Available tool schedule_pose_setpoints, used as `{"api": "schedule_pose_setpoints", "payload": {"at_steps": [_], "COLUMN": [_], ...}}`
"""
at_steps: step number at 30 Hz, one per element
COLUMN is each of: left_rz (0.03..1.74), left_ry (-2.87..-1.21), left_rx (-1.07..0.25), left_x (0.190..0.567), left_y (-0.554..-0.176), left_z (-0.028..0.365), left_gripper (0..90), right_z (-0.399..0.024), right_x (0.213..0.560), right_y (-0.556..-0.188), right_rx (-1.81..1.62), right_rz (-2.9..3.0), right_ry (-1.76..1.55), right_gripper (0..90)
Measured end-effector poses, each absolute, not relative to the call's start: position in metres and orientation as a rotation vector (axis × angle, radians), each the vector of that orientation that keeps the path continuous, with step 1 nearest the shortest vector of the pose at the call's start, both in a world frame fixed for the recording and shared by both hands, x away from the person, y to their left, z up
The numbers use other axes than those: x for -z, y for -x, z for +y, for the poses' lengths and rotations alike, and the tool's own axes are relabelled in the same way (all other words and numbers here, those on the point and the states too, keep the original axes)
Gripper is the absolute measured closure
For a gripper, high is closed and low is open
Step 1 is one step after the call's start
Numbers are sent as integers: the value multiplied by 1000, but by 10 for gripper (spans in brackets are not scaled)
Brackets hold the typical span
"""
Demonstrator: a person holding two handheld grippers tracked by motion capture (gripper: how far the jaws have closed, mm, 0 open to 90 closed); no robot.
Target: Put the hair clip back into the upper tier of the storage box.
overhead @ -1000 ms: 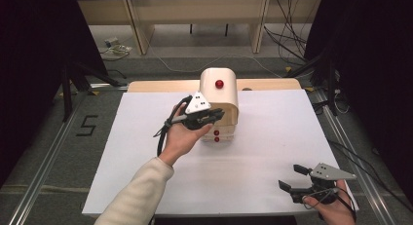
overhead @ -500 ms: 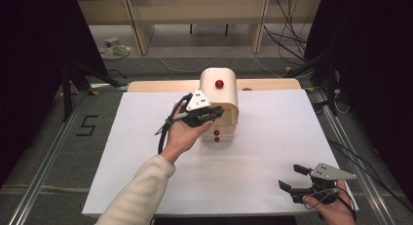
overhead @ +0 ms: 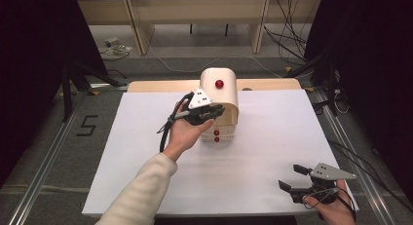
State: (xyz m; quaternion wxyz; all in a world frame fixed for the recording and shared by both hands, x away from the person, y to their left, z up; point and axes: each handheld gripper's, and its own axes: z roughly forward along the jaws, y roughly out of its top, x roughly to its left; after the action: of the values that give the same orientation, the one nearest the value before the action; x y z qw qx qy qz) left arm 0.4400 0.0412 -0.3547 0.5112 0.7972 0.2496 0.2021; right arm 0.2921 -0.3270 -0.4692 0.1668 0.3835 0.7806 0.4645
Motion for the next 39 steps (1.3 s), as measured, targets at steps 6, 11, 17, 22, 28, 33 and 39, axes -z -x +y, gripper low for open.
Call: {"api": "schedule_pose_setpoints", "payload": {"at_steps": [6, 11, 17, 22, 28, 33, 39], "left_rz": [600, 607, 602, 603, 603, 606, 609], "left_ry": [-1922, -1915, -1925, -1932, -1936, -1937, -1944], "left_rx": [-487, -488, -485, -489, -495, -494, -495], "left_x": [355, 356, 357, 359, 360, 361, 361], "left_y": [-442, -444, -445, -447, -447, -448, -449], "left_z": [40, 40, 37, 36, 34, 34, 35], "left_gripper": [829, 829, 829, 828, 827, 827, 826], "right_z": [-327, -327, -327, -327, -327, -327, -327], "right_x": [469, 469, 469, 469, 469, 469, 469], "right_y": [-292, -292, -292, -292, -292, -292, -292], "right_rx": [-1319, -1322, -1322, -1323, -1324, -1324, -1323], "right_rz": [2225, 2225, 2225, 2225, 2224, 2224, 2225], "right_ry": [-1097, -1096, -1094, -1095, -1092, -1095, -1094], "right_gripper": [164, 164, 164, 165, 164, 164, 164]}}
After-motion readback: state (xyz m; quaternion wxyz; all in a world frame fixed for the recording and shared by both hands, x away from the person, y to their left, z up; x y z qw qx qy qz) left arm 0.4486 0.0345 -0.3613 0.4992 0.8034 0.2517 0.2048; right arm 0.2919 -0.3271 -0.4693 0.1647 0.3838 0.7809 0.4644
